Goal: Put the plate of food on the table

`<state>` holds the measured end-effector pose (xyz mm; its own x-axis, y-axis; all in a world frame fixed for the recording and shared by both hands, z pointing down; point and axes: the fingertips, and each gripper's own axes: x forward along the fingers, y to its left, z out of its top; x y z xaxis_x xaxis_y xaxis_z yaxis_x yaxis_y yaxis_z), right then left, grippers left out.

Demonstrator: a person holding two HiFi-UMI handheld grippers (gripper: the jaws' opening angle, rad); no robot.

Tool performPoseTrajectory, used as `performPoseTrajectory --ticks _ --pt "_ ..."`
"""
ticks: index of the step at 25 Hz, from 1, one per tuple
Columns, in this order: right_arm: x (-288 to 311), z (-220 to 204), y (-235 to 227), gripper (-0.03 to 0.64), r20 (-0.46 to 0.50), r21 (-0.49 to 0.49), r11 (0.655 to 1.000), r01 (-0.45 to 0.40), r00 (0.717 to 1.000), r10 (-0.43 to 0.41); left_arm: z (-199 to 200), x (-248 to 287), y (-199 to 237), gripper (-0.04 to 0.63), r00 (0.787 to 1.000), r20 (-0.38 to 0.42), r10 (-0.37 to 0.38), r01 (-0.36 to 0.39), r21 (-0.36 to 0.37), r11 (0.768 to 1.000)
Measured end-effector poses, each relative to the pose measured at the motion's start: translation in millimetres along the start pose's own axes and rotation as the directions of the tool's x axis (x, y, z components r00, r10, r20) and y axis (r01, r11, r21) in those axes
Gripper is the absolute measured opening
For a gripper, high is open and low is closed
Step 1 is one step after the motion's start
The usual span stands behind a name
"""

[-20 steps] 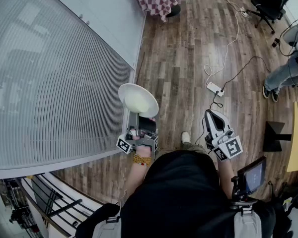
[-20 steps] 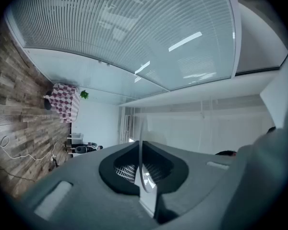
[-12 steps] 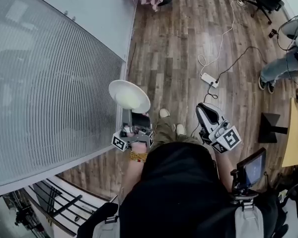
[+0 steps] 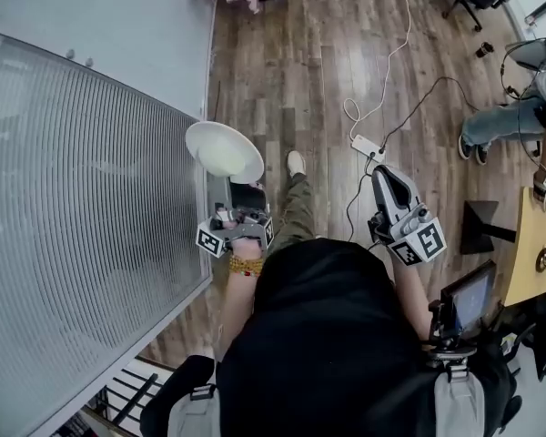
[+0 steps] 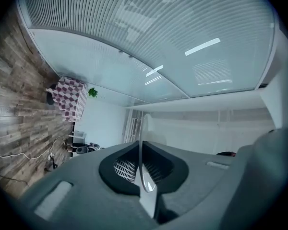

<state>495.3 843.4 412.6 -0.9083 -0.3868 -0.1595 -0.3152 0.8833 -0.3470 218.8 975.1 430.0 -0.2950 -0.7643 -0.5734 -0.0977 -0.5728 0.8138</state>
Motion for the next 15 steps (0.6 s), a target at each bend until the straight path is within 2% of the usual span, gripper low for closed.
performPoseTrajectory --ticks 3,9,15 --pt "54.7 15.7 -41.2 0.026 -0.005 -0.023 1.000 0.021 1.000 -0.021 12.3 67.5 37.9 0.012 0.999 -0.032 -0.017 0.016 -0.019 1.000" --pt "156.5 55.0 -103.0 0.026 0.015 -0.045 0.999 -0.004 1.000 0.005 19.6 188.5 96.8 0.012 0.995 -0.075 -0.065 0.060 -0.058 0.996" --pt "239.3 56.3 -150.7 0.026 0.007 -0.046 0.999 0.010 1.000 -0.010 38.3 279.9 138.3 0.012 0.985 -0.129 -0.118 0.106 -0.101 0.989"
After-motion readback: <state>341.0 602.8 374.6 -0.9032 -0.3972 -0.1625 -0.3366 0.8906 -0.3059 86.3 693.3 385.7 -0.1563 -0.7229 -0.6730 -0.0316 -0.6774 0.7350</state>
